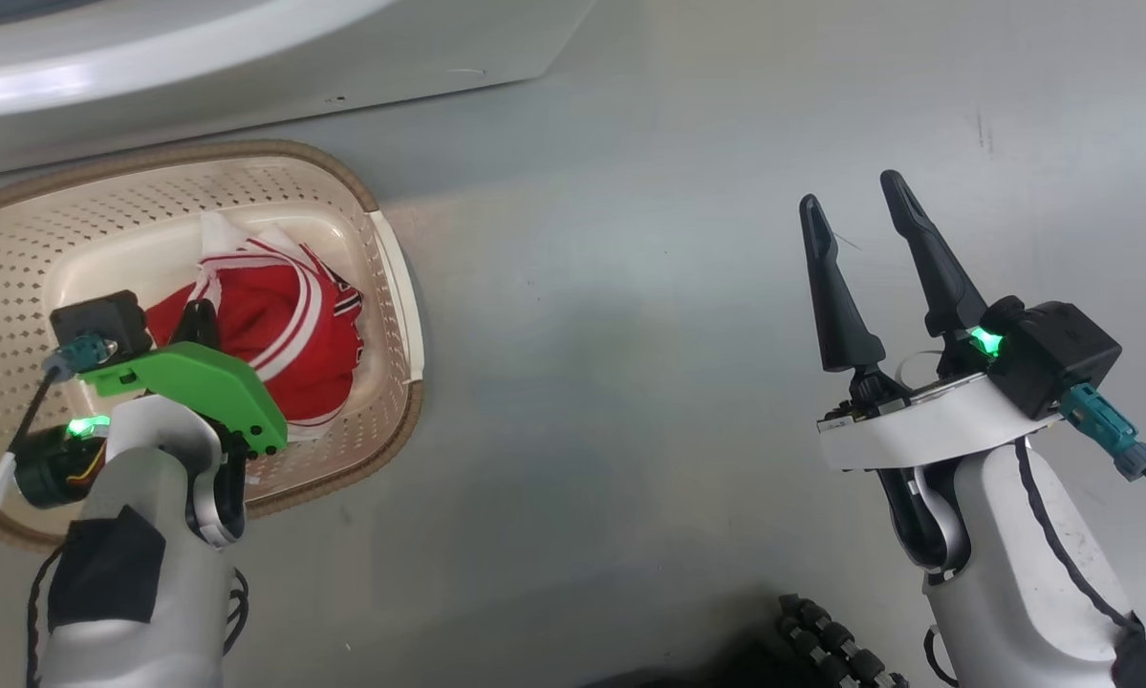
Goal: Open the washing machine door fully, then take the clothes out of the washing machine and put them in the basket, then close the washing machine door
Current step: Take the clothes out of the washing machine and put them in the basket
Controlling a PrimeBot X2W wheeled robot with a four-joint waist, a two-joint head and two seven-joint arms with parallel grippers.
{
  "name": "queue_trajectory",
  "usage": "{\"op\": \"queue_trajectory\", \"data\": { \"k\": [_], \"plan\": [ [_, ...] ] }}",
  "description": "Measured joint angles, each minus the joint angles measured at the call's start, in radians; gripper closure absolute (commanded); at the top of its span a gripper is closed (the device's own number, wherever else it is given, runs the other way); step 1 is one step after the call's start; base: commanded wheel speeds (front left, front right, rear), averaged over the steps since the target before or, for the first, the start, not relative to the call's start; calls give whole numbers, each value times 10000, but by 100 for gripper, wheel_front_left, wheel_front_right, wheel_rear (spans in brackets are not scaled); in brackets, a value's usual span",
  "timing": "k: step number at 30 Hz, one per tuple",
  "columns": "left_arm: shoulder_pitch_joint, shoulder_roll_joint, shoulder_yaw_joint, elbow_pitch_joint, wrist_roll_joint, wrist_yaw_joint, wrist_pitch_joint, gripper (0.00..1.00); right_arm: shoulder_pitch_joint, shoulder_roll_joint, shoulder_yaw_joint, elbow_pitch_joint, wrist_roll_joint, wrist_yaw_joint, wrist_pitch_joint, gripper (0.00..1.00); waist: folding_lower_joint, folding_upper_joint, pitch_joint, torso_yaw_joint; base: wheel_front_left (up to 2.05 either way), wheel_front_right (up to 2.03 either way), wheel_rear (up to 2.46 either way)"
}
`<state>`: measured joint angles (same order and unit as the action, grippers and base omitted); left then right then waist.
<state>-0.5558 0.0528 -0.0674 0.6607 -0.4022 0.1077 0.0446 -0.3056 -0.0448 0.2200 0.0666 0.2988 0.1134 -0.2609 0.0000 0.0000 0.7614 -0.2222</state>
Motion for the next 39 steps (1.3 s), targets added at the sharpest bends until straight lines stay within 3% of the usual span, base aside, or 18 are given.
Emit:
{"op": "queue_trajectory", "data": {
  "k": [11, 13, 14, 39],
  "plan": [
    [-715, -15, 77, 1258, -190, -341, -4, 98, -182, 2, -2, 84, 13, 27, 0, 0, 0, 0, 346, -135, 0, 0, 0],
    [-837, -19, 92, 1440, -190, -343, -109, 51, -232, 2, -10, 113, 13, 29, 0, 0, 0, 0, 340, -125, 0, 0, 0],
    [-882, -21, 98, 1534, -190, -351, -165, 2, -260, 2, -17, 138, 13, 29, 0, 0, 0, 0, 330, -117, 0, 0, 0],
    [-906, -165, -288, 2094, -157, -1043, -2932, 0, -112, -8, -52, 1087, -192, 82, 0, 0, 0, 0, -1505, 513, 0, 0, 0]
  ]
}}
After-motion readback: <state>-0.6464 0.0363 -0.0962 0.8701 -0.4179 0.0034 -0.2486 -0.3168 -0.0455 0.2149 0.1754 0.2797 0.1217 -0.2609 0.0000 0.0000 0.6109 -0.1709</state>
